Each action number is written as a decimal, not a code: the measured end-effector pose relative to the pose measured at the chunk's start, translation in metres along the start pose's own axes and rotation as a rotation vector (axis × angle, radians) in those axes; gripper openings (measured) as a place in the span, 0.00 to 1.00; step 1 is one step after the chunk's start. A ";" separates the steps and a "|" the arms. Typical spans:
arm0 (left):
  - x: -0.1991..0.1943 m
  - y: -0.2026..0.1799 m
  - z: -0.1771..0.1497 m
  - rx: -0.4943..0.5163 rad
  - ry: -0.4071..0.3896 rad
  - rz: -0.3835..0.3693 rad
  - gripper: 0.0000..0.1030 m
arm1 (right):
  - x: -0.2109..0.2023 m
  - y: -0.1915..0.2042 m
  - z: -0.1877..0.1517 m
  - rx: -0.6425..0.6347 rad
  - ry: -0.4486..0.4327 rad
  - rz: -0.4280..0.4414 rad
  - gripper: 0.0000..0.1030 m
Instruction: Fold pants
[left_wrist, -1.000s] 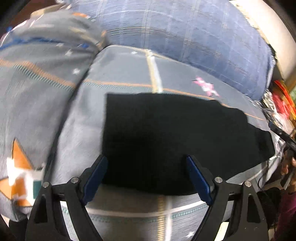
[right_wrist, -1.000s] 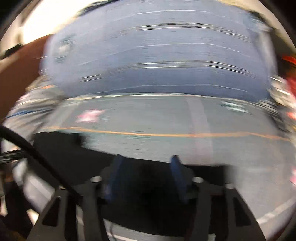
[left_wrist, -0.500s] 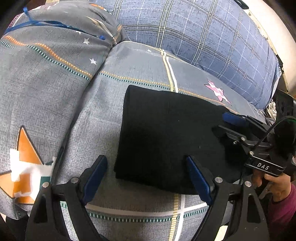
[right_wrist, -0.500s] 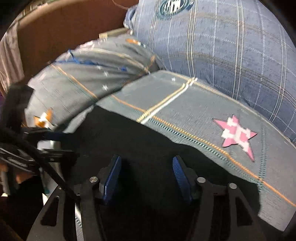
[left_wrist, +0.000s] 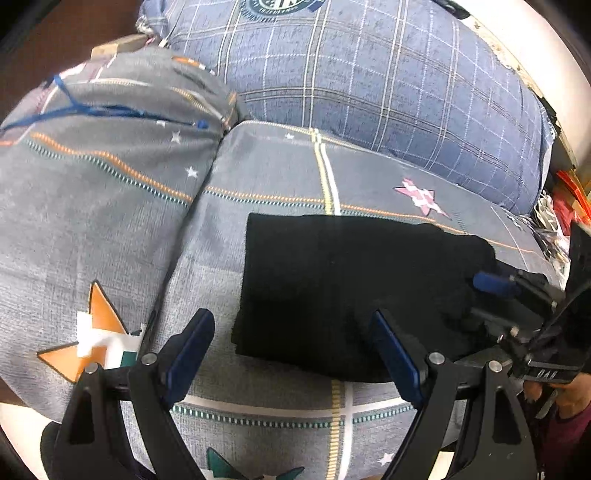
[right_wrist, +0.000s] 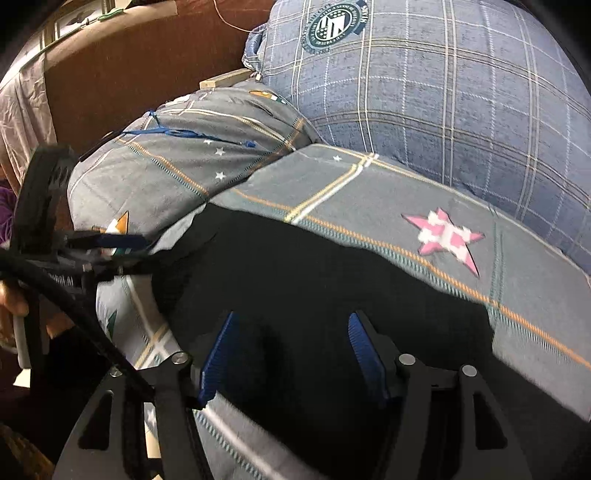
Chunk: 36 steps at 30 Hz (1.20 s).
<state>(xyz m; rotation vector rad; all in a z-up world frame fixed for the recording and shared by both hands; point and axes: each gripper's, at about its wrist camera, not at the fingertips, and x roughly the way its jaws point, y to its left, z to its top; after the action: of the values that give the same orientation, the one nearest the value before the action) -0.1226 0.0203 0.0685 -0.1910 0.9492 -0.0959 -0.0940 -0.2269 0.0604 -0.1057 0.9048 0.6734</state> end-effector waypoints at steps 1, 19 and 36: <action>-0.002 -0.003 0.001 0.002 -0.005 -0.007 0.83 | -0.001 0.000 -0.005 0.008 0.006 0.004 0.68; 0.032 -0.024 -0.007 0.001 0.061 -0.043 0.83 | -0.028 -0.038 -0.013 0.156 -0.052 -0.114 0.73; 0.023 -0.056 -0.011 0.115 0.013 -0.021 0.88 | -0.046 -0.067 -0.028 0.223 -0.043 -0.181 0.79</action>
<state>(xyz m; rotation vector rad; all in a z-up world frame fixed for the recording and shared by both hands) -0.1185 -0.0398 0.0557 -0.0944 0.9516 -0.1709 -0.0940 -0.3127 0.0653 0.0257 0.9113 0.4019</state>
